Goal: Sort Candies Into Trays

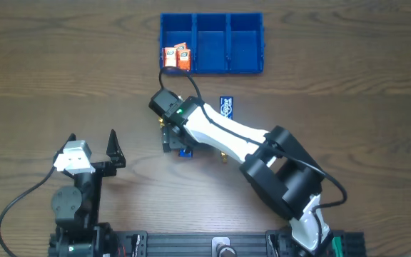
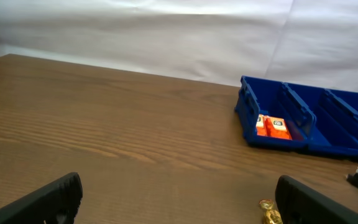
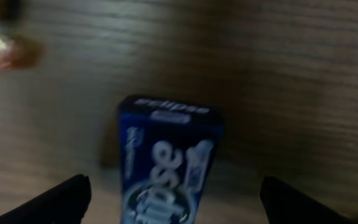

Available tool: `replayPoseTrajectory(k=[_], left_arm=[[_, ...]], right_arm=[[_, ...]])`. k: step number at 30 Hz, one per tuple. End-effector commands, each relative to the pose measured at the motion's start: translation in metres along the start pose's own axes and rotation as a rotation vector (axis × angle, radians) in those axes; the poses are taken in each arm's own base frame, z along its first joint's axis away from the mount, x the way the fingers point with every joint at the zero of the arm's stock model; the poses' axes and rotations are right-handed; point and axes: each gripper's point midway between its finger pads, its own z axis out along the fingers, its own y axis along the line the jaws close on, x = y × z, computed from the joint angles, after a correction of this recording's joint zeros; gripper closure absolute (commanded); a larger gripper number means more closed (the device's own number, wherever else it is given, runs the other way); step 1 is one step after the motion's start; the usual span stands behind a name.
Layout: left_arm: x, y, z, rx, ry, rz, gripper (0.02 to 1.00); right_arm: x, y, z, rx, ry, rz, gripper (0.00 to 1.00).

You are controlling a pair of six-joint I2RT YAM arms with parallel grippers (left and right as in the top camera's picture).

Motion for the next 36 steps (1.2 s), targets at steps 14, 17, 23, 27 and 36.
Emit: replayPoseTrajectory(k=[14, 17, 23, 27, 36], left_arm=[[0.016, 0.001, 0.001, 0.004, 0.053, 0.013, 0.02], [0.016, 0.001, 0.001, 0.004, 0.053, 0.013, 0.02], [0.016, 0.001, 0.001, 0.004, 0.053, 0.013, 0.02], [0.016, 0.001, 0.001, 0.004, 0.053, 0.013, 0.02], [0.016, 0.001, 0.001, 0.004, 0.053, 0.013, 0.02]], right_arm=[[-0.008, 0.001, 0.007, 0.038, -0.047, 0.07, 0.766], [-0.009, 0.002, 0.007, 0.036, -0.049, 0.071, 0.77], [-0.028, 0.0, -0.03, 0.067, -0.116, 0.022, 0.772], [-0.072, -0.01, -0.101, 0.093, -0.268, -0.026, 0.774], [-0.187, -0.064, -0.191, 0.099, -0.483, -0.043, 0.796]])
